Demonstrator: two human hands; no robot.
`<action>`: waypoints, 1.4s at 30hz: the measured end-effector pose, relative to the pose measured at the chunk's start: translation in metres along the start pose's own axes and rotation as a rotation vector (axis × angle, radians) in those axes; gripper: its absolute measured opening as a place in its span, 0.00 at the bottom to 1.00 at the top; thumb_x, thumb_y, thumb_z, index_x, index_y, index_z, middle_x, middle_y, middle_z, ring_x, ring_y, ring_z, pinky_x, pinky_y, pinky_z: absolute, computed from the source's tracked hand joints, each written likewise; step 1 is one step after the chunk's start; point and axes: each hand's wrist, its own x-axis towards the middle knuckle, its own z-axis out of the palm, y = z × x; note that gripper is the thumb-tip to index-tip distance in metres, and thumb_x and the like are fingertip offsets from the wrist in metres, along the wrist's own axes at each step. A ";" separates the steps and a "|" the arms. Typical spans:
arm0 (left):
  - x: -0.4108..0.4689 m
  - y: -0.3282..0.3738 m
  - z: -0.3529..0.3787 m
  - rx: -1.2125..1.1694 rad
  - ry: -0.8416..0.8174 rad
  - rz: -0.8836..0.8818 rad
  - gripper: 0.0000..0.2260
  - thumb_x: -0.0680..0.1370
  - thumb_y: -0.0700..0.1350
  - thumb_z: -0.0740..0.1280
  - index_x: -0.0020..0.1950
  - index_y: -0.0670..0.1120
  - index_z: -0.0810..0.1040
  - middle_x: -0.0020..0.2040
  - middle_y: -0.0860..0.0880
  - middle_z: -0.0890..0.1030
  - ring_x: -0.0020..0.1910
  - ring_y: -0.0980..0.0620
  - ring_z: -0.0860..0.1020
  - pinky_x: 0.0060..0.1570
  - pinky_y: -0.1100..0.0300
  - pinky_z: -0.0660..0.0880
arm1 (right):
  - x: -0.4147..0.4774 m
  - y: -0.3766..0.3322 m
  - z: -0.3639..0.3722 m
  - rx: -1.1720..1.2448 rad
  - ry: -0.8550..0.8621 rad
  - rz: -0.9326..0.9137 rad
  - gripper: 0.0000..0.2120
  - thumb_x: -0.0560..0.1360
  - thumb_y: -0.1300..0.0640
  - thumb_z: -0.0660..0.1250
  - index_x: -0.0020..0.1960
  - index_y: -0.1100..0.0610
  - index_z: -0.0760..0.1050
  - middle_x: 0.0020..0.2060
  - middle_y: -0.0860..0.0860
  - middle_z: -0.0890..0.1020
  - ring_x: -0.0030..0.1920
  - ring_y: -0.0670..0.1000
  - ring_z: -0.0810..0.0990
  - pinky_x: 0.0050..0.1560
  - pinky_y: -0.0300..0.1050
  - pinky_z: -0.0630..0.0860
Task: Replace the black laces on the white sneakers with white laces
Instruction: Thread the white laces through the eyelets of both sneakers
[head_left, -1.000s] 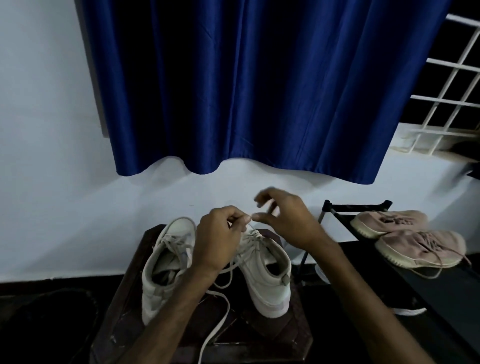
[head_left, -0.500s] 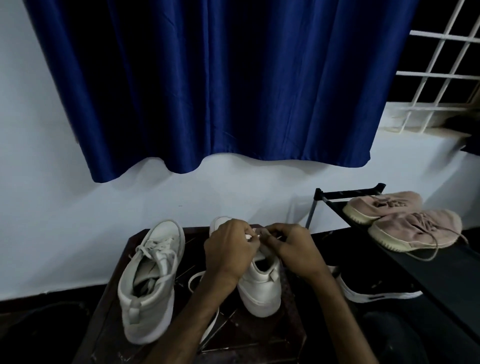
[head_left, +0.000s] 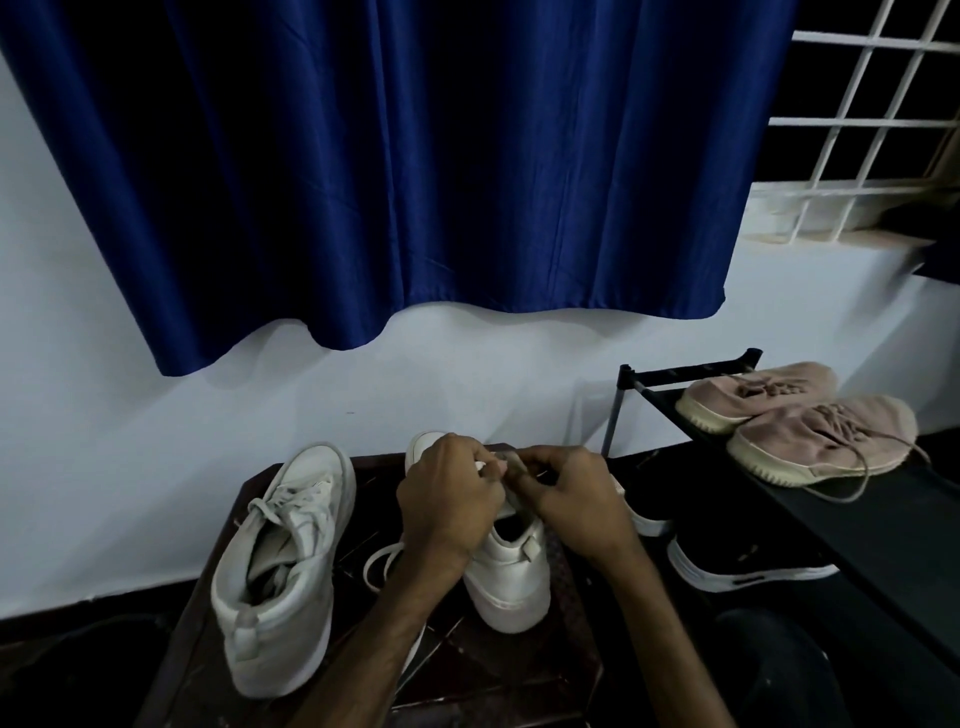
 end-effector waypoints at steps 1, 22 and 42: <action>0.000 0.001 0.000 0.002 0.005 -0.001 0.06 0.76 0.53 0.68 0.47 0.52 0.81 0.49 0.55 0.82 0.50 0.53 0.80 0.44 0.60 0.71 | -0.001 0.000 0.000 0.005 0.001 -0.001 0.09 0.75 0.54 0.70 0.53 0.45 0.84 0.41 0.43 0.86 0.41 0.36 0.82 0.43 0.38 0.79; 0.014 -0.011 -0.025 0.072 -0.222 0.159 0.21 0.77 0.61 0.64 0.35 0.46 0.78 0.36 0.53 0.75 0.42 0.50 0.77 0.41 0.57 0.72 | -0.009 0.004 0.053 0.306 0.290 0.344 0.07 0.80 0.58 0.62 0.44 0.52 0.74 0.41 0.52 0.83 0.44 0.52 0.81 0.46 0.50 0.77; -0.007 -0.032 -0.016 -0.011 -0.081 0.277 0.28 0.65 0.66 0.53 0.46 0.48 0.81 0.61 0.56 0.74 0.57 0.52 0.74 0.62 0.52 0.69 | -0.022 0.000 0.041 0.014 0.154 -0.075 0.04 0.77 0.52 0.65 0.44 0.51 0.75 0.39 0.45 0.80 0.41 0.43 0.77 0.41 0.43 0.75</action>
